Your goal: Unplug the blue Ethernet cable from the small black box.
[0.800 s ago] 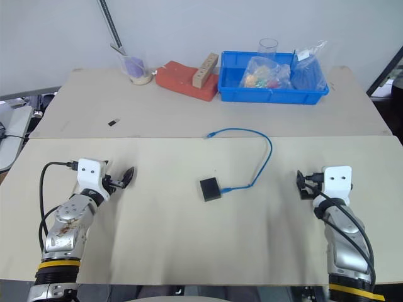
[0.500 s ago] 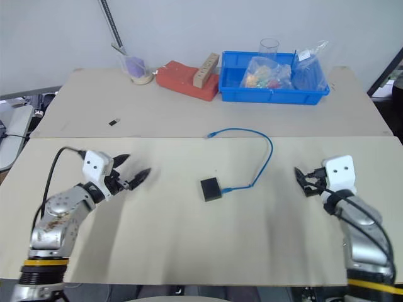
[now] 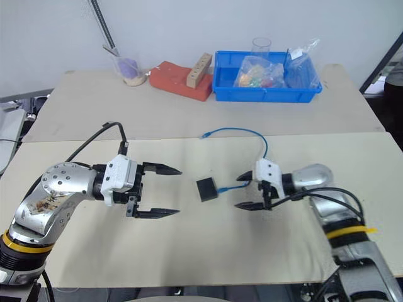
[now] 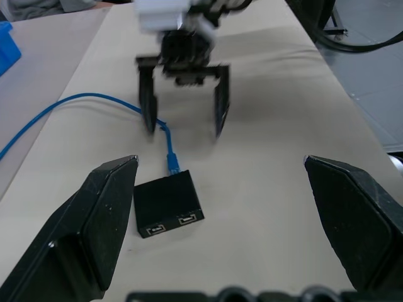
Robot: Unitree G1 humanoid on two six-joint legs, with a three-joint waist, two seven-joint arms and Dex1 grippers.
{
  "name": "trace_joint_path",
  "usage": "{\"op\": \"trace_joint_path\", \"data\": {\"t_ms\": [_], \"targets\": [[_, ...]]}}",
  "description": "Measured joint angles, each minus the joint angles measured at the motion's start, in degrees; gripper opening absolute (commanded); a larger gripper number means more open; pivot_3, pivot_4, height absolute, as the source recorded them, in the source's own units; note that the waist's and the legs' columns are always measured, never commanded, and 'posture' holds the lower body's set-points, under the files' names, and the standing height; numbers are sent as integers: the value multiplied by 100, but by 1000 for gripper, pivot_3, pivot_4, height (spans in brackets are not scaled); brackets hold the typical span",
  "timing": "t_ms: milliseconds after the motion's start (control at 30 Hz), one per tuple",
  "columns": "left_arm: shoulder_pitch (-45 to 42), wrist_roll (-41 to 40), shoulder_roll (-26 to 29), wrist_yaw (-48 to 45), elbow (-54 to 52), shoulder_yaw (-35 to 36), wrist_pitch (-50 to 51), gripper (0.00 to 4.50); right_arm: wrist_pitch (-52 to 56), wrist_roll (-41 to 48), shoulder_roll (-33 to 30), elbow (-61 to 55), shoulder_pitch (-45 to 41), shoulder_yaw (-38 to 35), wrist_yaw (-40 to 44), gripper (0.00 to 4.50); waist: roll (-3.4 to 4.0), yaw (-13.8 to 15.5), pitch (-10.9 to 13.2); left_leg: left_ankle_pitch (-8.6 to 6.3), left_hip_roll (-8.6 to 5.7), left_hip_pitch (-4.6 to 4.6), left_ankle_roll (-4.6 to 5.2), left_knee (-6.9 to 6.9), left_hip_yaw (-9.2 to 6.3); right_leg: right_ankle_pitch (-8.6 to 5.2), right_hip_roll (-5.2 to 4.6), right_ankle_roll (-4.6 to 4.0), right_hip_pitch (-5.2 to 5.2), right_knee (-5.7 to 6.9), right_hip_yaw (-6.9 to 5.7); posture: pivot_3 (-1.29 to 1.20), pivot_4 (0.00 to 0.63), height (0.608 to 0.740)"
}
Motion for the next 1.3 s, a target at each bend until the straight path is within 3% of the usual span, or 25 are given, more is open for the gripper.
{"op": "trace_joint_path", "data": {"t_ms": [67, 167, 533, 767, 933, 1033, 1300], "targets": [[122, -1, 79, 0, -49, 43, 0, 4476, -224, -95, 50, 365, -270, 89, 167, 4500, 0, -9, 0, 0, 1, 3, 0, 5, 1, 0, -1, 0, 3, 0, 2, 0, 150, 740], [350, -2, 131, 19, -119, 133, -8, 4500, -312, -89, 102, 602, -421, 111, 395, 3753, 0, -9, 0, 0, 4, 5, 0, 5, -3, 0, 1, 0, 4, 3, -1, 0, 150, 740], [705, 2, 159, 65, -191, 328, -156, 4500, -238, -109, 586, 726, -572, 170, 655, 20, 0, 6, 0, 0, 4, 3, 0, 4, -6, 0, -1, 0, 1, 5, -3, 0, 150, 740], [674, -169, 112, 284, 35, 505, 145, 4500, -281, -92, 503, 541, -561, 35, 598, 20, 3, 0, 2, 0, 4, 3, 1, 4, -7, 0, -1, 0, -2, 8, -2, 0, 150, 740], [154, -1841, -172, 1207, 766, 1055, 2606, 4500, -2142, -674, 363, -307, -527, -589, -694, 20, 2, -9, 2, -1, 3, 0, 1, 4, -14, -1, 1, 2, -6, 15, -10, 0, 150, 740], [-293, -2510, -537, 1562, 1162, 1244, 3391, 4500, -3097, -1168, 278, -646, -513, -683, -1343, 20, 2, 9, 2, -1, 1, -2, 1, 7, -13, -1, -1, 2, -6, 17, -11, 0, 150, 740], [-1181, -2276, -1150, 1553, 1851, 729, 3397, 4500, -3769, -1842, 245, -1215, -421, -509, -2129, 20, 2, -5, 2, 2, 0, -3, -3, 10, -10, 0, 1, 0, -6, 18, -8, 0, 150, 740]]}}
